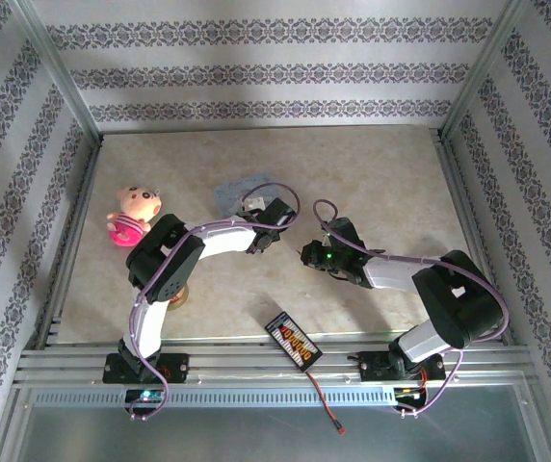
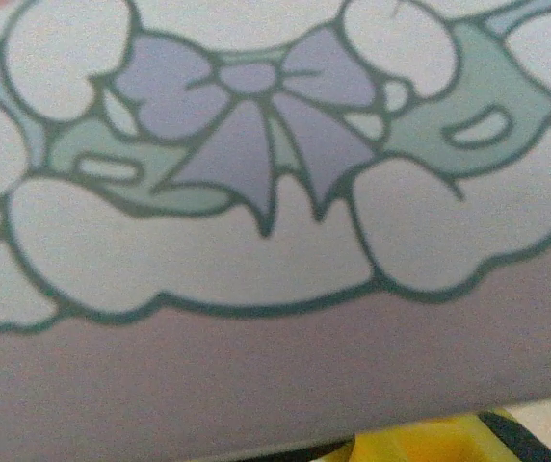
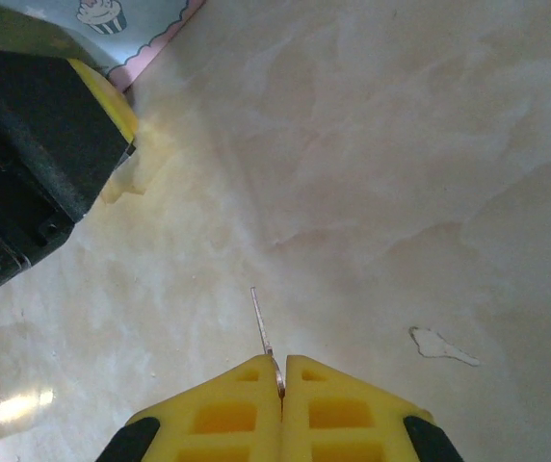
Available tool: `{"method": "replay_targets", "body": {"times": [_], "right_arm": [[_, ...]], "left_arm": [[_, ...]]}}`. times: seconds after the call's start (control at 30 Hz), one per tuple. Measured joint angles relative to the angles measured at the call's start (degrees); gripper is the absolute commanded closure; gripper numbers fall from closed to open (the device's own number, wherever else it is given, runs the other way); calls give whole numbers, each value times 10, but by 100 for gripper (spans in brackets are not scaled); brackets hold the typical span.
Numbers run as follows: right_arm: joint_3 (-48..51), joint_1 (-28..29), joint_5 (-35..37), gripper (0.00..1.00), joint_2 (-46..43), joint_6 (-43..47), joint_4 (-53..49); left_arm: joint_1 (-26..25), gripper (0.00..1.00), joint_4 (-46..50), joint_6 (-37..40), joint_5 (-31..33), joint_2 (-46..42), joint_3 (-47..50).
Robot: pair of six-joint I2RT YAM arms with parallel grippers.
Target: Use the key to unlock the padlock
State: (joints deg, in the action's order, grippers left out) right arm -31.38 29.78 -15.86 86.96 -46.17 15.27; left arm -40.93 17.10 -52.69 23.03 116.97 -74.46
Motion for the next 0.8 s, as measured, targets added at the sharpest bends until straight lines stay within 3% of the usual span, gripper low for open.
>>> {"method": "replay_targets", "body": {"times": [0.23, 0.47, 0.8], "right_arm": [[-5, 0, 0, 100, 2, 0, 1], [-8, 0, 0, 100, 9, 0, 0], [-7, 0, -3, 100, 31, -3, 41]], "left_arm": [[0, 65, -1, 2, -1, 0, 0], [0, 80, -10, 17, -5, 0, 0], [1, 81, -3, -7, -65, -12, -3]]}}
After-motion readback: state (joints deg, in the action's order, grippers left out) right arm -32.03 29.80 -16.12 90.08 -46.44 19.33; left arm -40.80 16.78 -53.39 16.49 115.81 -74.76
